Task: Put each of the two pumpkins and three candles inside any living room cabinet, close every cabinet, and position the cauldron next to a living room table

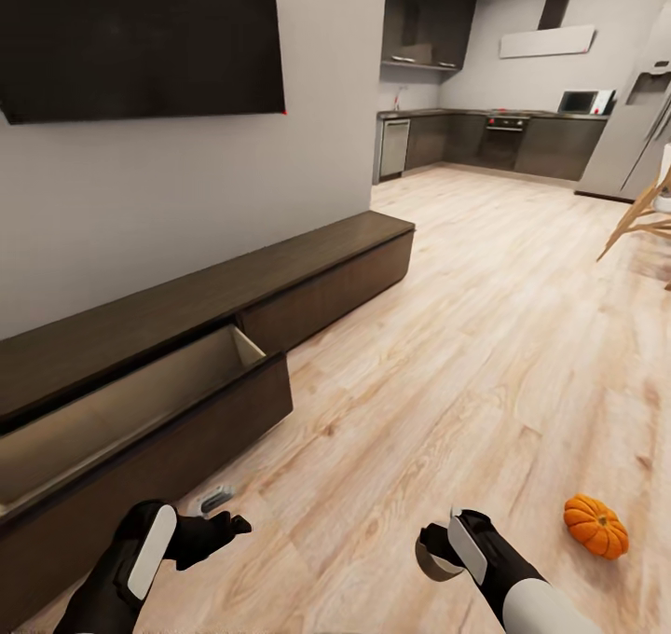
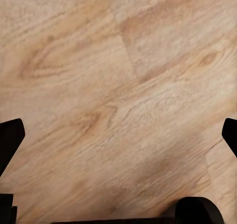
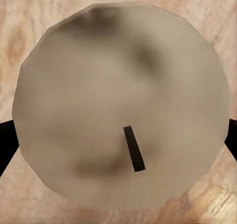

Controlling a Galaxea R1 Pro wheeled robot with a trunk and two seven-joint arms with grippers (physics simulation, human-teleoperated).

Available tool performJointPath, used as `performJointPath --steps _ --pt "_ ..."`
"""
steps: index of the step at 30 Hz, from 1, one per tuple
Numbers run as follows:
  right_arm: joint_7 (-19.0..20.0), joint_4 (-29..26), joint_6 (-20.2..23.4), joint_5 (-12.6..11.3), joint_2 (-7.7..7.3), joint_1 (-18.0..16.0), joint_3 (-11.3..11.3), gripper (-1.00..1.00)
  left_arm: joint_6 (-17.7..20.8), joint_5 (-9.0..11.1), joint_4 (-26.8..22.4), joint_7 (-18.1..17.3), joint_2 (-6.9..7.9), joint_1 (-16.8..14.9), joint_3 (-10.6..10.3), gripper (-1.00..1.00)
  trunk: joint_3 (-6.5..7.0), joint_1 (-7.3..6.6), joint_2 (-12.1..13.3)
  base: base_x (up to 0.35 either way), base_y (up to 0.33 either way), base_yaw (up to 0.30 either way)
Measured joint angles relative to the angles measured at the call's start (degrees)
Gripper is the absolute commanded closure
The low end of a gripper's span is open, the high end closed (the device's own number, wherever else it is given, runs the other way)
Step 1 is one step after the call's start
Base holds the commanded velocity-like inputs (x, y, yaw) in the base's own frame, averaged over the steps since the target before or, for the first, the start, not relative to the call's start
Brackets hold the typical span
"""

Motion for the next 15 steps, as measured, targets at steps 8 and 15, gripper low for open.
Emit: performJointPath --steps 8,15 --pt "-0.09 0.0 -0.11 0.01 0.01 0.04 0.04 1.0 0.03 0.04 0.0 -0.01 0.0 0.0 0.0 -1.0 0.82 -1.76 3.21 -0.185 0.0 0.183" --pt "-0.1 0.0 -0.21 0.02 0.12 0.08 0.06 1.0 0.05 0.13 0.0 -0.08 0.0 0.0 0.08 -1.0 1.55 -3.29 6.02 -0.104 0.0 0.191"
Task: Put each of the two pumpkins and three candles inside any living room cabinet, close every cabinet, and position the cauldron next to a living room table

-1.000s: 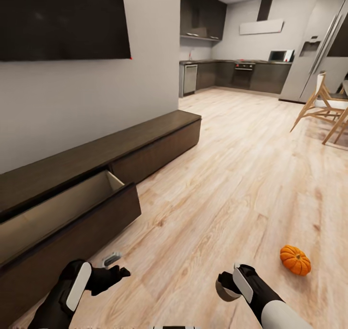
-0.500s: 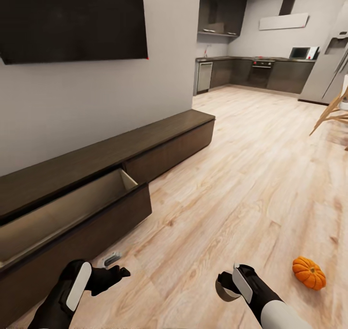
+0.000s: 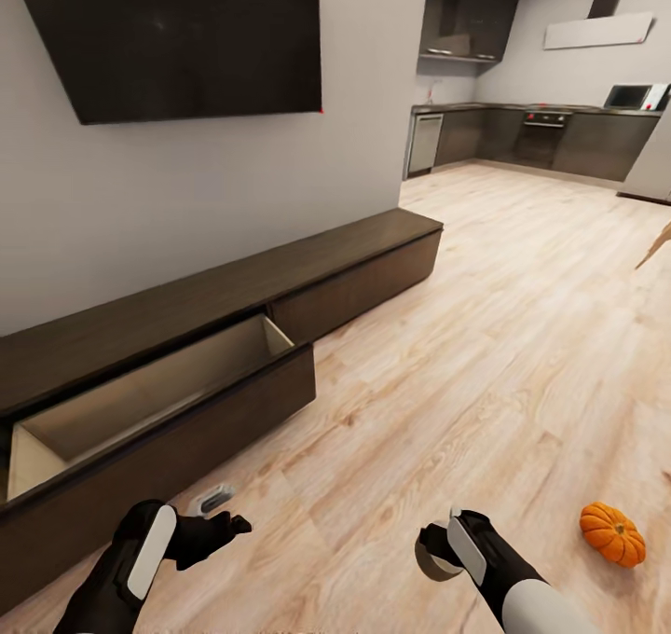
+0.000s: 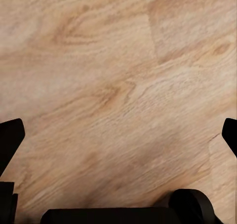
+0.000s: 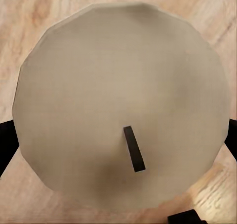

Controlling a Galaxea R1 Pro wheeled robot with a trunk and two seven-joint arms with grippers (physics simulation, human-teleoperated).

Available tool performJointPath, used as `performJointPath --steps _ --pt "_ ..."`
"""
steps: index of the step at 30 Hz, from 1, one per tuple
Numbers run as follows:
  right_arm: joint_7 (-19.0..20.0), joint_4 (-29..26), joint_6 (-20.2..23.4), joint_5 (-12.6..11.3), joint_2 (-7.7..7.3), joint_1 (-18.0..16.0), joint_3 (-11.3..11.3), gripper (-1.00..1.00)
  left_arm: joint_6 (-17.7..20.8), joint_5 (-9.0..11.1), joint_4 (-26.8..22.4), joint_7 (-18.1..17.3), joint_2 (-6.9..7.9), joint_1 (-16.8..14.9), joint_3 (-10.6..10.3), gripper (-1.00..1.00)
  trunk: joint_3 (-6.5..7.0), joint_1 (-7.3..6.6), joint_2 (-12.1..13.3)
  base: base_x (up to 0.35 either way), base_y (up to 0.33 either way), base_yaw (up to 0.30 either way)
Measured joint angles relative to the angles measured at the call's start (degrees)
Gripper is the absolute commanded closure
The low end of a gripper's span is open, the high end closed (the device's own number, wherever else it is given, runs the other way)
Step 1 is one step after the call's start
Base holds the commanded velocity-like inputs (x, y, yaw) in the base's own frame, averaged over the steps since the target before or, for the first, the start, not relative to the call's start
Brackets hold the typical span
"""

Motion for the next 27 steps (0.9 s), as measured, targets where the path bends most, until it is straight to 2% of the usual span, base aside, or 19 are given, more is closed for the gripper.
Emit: performJointPath --steps 14,27 --pt "-0.09 0.0 -0.18 0.06 0.35 0.0 0.03 1.0 0.02 0.07 0.0 0.0 0.0 0.02 0.01 -1.0 1.87 -3.08 5.61 -0.002 0.0 0.253" --pt "-0.1 0.01 -0.18 0.06 0.38 0.0 -0.01 1.0 0.02 0.08 0.01 0.0 0.0 0.0 0.01 -1.0 1.81 -3.08 5.63 0.0 0.0 0.28"
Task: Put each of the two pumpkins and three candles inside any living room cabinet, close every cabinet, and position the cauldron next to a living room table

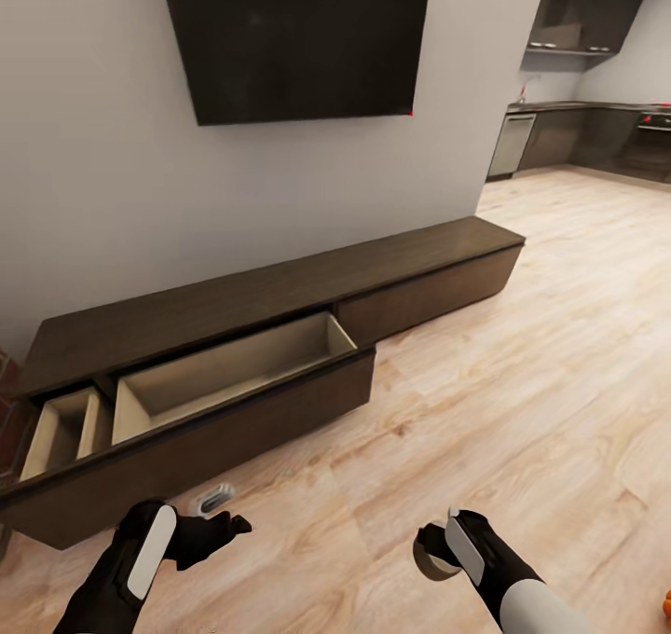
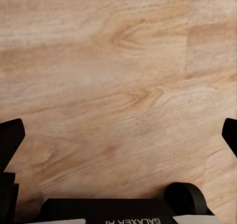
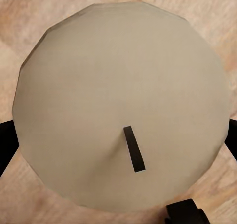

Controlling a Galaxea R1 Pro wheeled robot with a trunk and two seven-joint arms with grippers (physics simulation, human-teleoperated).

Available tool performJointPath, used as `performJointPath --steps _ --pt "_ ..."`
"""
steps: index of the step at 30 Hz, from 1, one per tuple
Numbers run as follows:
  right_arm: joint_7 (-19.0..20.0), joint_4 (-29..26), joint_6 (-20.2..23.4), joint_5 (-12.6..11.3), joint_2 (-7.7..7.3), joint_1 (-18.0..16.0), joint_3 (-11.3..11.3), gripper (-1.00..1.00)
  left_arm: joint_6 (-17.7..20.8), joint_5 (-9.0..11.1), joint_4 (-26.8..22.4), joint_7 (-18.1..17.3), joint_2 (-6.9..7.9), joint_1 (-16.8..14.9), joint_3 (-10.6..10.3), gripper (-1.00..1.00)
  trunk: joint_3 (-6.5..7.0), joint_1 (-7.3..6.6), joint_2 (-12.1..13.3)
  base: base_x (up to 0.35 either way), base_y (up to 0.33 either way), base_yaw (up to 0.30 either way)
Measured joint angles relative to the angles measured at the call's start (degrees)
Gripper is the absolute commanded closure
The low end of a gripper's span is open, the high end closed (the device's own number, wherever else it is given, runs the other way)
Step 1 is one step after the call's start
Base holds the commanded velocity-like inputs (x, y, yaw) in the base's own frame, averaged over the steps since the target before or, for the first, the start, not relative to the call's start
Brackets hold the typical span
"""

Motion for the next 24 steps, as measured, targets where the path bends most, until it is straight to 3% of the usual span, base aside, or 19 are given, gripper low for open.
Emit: performJointPath --steps 11,16,24 --pt "0.01 -0.01 -0.01 0.0 0.01 0.0 0.06 1.0 0.0 0.01 0.01 0.0 0.0 0.0 -0.07 -1.0 0.35 -0.43 0.79 -0.002 0.0 0.282" --pt "-0.01 -0.01 -0.01 -0.01 0.09 0.0 0.08 1.0 0.0 -0.02 -0.01 0.0 0.0 0.0 -0.06 -1.0 1.25 -1.53 2.79 -0.205 0.0 0.282" --pt "0.01 0.0 0.0 0.02 0.1 0.01 0.08 1.0 0.02 0.0 0.0 -0.08 0.0 0.0 0.0 -1.0 1.26 -1.54 2.81 -0.065 0.0 0.282"
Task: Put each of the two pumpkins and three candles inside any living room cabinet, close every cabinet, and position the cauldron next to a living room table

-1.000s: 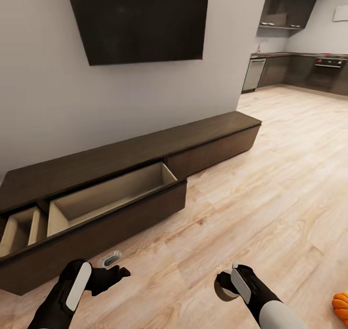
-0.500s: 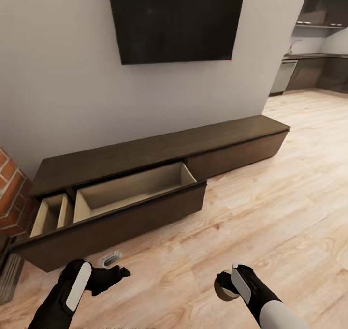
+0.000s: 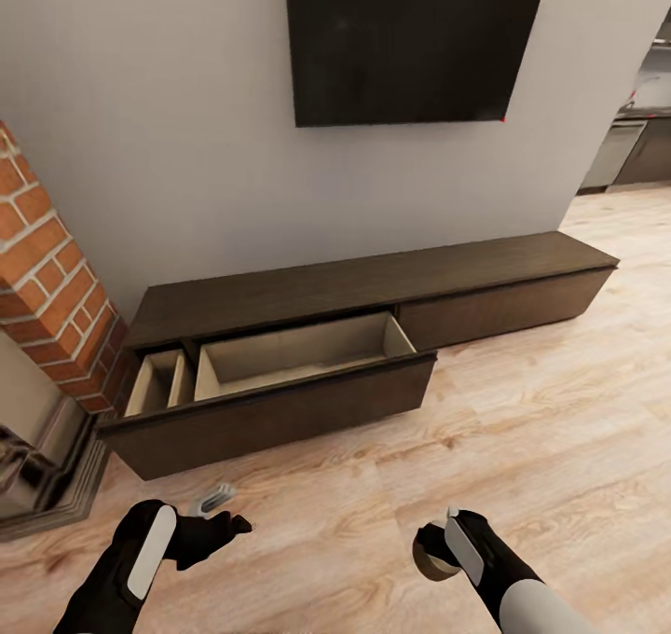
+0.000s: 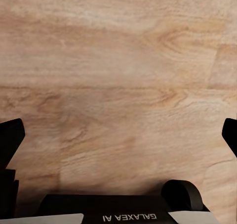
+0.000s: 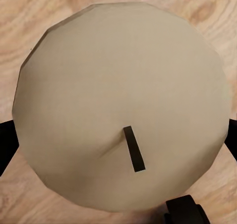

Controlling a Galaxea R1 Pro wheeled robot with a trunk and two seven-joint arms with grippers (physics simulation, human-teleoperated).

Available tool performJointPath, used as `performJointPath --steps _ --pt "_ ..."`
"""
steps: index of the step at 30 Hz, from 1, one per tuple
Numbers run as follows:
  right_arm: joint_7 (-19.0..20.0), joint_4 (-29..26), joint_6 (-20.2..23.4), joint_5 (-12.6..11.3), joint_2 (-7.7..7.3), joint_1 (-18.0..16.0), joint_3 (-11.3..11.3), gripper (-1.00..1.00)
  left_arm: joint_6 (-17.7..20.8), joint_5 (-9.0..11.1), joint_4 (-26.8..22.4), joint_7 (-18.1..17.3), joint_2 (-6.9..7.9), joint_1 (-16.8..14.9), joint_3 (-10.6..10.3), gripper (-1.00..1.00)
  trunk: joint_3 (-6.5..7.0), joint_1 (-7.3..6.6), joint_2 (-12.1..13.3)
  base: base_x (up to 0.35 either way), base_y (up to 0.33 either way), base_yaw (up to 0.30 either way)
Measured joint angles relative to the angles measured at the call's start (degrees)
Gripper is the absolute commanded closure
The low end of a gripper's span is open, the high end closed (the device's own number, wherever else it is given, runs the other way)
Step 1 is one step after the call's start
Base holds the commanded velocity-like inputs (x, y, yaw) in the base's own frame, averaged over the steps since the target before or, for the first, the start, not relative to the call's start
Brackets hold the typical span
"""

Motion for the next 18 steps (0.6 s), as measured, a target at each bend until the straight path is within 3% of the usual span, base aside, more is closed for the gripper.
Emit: performJointPath --steps 11,18 --pt "0.1 0.0 -0.01 -0.09 0.04 0.01 0.38 1.0 0.03 0.01 -0.01 -0.06 0.0 0.0 0.23 -1.0 0.0 0.0 0.0 -0.001 0.0 0.282" --pt "0.06 0.0 0.06 -0.26 0.18 0.01 5.56 1.0 0.02 0.07 -0.01 -0.25 0.0 0.0 0.26 -1.0 0.0 0.0 0.0 0.0 0.0 0.282"
